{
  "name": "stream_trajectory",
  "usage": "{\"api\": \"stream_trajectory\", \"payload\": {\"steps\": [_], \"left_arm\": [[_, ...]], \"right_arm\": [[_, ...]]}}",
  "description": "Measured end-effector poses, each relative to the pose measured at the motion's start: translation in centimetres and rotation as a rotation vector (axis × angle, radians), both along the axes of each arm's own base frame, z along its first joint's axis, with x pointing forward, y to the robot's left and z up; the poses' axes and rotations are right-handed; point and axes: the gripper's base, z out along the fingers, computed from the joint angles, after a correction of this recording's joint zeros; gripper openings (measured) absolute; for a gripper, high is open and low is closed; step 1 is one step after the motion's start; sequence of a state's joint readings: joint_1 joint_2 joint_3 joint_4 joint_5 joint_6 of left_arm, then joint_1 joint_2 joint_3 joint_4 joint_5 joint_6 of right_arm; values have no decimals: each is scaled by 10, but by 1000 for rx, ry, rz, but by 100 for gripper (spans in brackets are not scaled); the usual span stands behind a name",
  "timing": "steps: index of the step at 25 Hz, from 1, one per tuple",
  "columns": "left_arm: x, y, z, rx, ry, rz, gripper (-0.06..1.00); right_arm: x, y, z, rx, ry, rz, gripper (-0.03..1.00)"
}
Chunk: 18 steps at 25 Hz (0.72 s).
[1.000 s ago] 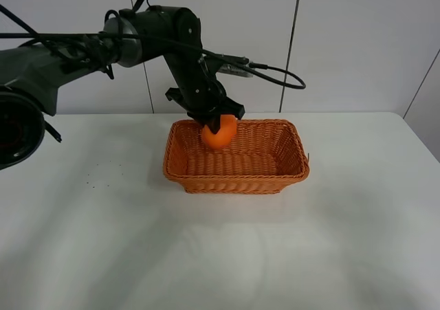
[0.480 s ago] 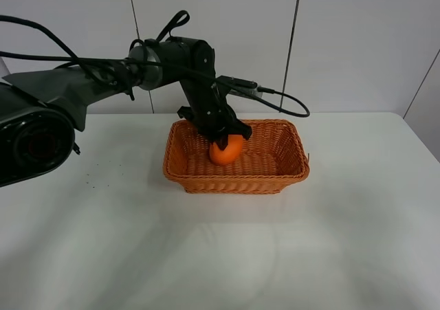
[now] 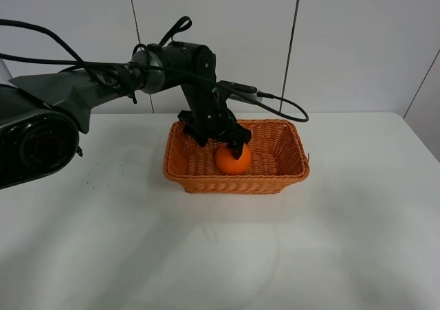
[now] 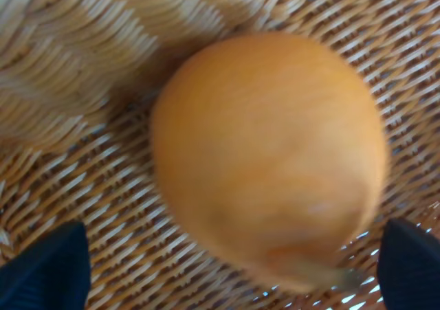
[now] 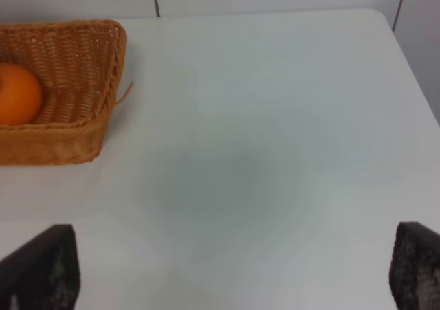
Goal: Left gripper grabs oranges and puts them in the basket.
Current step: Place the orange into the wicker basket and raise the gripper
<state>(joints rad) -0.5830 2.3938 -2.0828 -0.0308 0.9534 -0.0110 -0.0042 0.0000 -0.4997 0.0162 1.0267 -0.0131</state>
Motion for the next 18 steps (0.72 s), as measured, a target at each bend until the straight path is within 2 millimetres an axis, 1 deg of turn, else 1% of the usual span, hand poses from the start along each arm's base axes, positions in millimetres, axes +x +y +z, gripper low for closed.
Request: {"api": "stream_trajectory", "payload": {"steps": [18], "left_arm": [[-3, 2, 0, 25, 37, -1, 92]], "right_arm": [[0, 0, 0, 0, 0, 0, 69]]}}
